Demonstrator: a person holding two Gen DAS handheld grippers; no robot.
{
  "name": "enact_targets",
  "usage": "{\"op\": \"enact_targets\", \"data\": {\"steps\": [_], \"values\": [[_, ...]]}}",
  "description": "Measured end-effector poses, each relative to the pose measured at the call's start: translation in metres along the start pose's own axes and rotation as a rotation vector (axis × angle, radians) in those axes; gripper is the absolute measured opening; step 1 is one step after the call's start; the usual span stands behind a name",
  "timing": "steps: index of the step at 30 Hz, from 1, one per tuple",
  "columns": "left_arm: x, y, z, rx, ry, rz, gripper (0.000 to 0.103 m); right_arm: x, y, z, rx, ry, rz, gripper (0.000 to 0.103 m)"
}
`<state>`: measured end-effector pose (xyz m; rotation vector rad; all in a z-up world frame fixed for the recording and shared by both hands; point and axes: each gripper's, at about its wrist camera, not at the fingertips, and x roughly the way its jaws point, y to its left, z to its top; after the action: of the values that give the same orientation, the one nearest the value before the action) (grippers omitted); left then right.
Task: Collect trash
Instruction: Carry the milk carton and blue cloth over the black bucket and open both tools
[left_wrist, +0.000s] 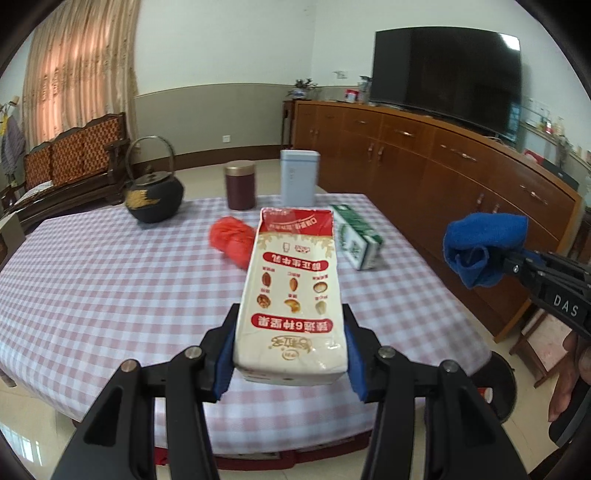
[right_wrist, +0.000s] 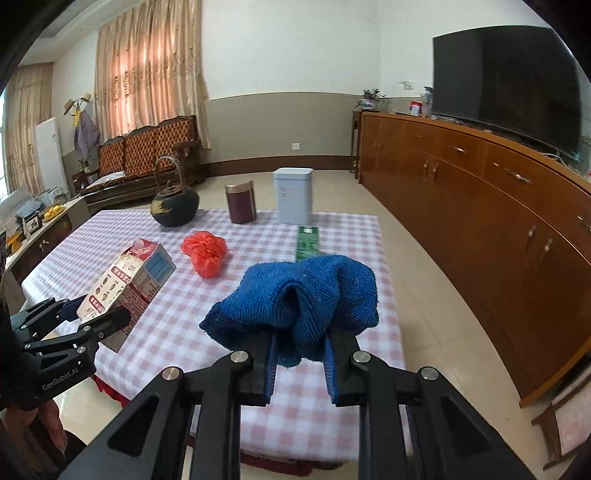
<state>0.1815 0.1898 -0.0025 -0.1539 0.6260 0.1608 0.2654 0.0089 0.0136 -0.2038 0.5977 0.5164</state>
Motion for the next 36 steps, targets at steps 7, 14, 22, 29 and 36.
{"op": "enact_targets", "data": {"steps": [7, 14, 22, 29, 36], "values": [[-0.008, -0.040, -0.002, 0.056, -0.007, -0.060, 0.051, -0.030, -0.030, -0.021, 0.050, -0.006, -0.050, 0.022], [-0.015, -0.077, -0.005, 0.105, -0.015, -0.110, 0.051, -0.062, -0.065, -0.038, 0.105, -0.025, -0.108, 0.022], [-0.019, -0.128, -0.010, 0.176, -0.014, -0.188, 0.051, -0.096, -0.102, -0.059, 0.164, -0.040, -0.181, 0.022], [-0.016, -0.185, -0.020, 0.251, 0.006, -0.280, 0.051, -0.126, -0.145, -0.087, 0.229, -0.032, -0.264, 0.022], [-0.005, -0.241, -0.039, 0.333, 0.058, -0.382, 0.051, -0.143, -0.193, -0.129, 0.308, 0.009, -0.346, 0.022]]}}
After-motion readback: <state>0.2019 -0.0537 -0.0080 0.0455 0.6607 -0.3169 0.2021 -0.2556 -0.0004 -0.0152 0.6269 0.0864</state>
